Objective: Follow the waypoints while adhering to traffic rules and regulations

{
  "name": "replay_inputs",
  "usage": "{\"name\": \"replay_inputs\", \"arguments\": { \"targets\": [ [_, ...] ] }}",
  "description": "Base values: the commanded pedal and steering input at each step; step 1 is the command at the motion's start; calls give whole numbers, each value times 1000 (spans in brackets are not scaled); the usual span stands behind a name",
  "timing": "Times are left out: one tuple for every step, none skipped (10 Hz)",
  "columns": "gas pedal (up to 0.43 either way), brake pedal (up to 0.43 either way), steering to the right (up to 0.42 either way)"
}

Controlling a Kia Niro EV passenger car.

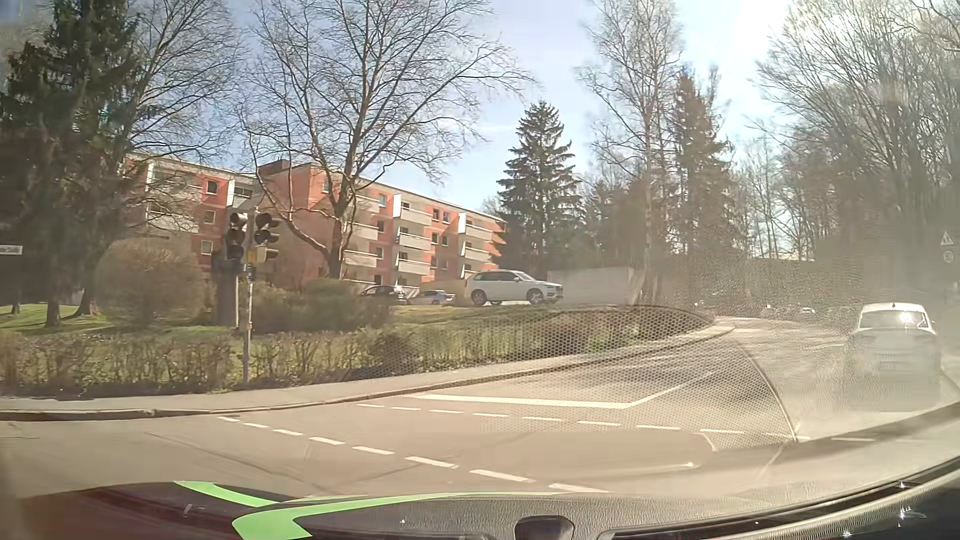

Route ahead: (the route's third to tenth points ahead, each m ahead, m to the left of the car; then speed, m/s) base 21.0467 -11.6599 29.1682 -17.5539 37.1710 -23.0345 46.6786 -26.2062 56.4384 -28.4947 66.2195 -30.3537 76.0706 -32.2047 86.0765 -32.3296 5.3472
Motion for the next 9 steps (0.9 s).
{"name": "replay_inputs", "arguments": {
  "targets": [
    [319, 0, 234],
    [319, 0, 240],
    [319, 0, 246],
    [319, 0, 247],
    [319, 0, 247],
    [319, 0, 246],
    [331, 0, 246],
    [331, 0, 243],
    [331, 0, 232]
  ]
}}
